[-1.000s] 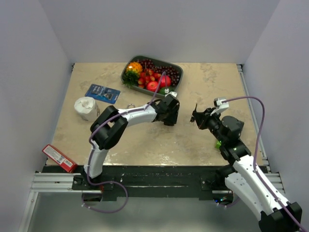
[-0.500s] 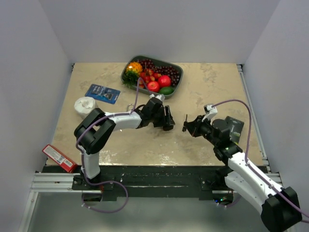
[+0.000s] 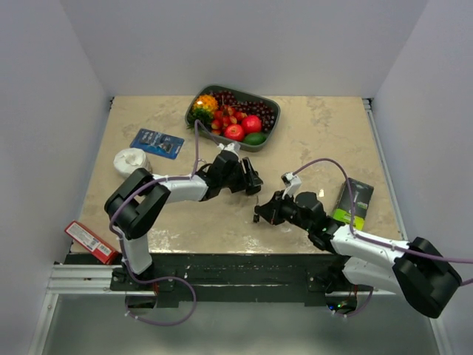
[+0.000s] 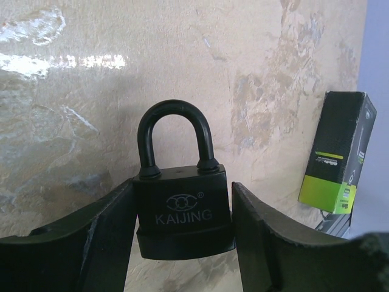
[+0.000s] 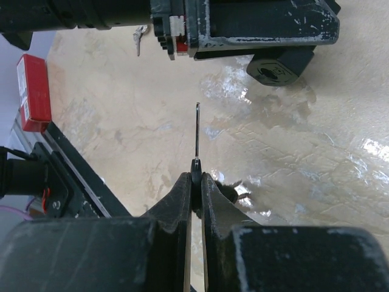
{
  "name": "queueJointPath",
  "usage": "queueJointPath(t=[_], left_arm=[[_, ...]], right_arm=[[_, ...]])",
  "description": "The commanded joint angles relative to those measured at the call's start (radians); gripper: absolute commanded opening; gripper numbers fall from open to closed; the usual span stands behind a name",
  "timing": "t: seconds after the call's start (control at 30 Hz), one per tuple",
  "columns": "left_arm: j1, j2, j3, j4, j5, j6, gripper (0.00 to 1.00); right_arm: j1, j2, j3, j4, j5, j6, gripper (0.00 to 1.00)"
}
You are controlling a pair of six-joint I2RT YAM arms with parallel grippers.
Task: Unlock with the key
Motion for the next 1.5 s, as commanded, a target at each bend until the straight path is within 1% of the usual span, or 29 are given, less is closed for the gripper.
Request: queueJointPath(t=[0.0,0.1,0.27,0.47,0.63,0.8,1.03,1.33,1.47], left_arm=[[0.010,-0.086,-0.006,0.144,-0.007,0.000,0.00],[0.010,-0.089,-0.010,0.151,-0.003,0.031,0.00],[0.008,-0.112,-0.036,0.157,-0.021,0.062,0.00],[0.008,-0.156,-0.047,0.131,-0.046,0.108,0.00],[0.008,-0.161,-0.059,0.155,-0.007,0.157,0.00],[0.004,-0.155,-0.066,0.175,0.025,0.166,0.00],[-0.001,-0.155,-0.062,0.169,0.020,0.186,0.00],[-0.001,-0.146,-0.049,0.160,0.019,0.185,0.00],[-0.004,-0.141,-0.047,0.161,0.022,0.184,0.00]], right_arm=[[0.003,0.040,-0.006,0.139,0.021,0.060,0.00],[0.001,0.067,-0.013,0.183,0.015,0.089,0.00],[-0.005,0.119,0.011,0.182,-0.005,0.089,0.00],[-0.052,0.173,0.010,0.228,-0.080,0.103,0.00],[-0.094,0.182,0.028,0.233,-0.137,0.094,0.00],[-0.104,0.184,0.056,0.210,-0.153,0.071,0.00],[-0.135,0.256,0.080,0.236,-0.206,0.081,0.00],[-0.140,0.324,0.106,0.228,-0.242,0.058,0.00],[-0.138,0.359,0.120,0.249,-0.262,0.061,0.00]])
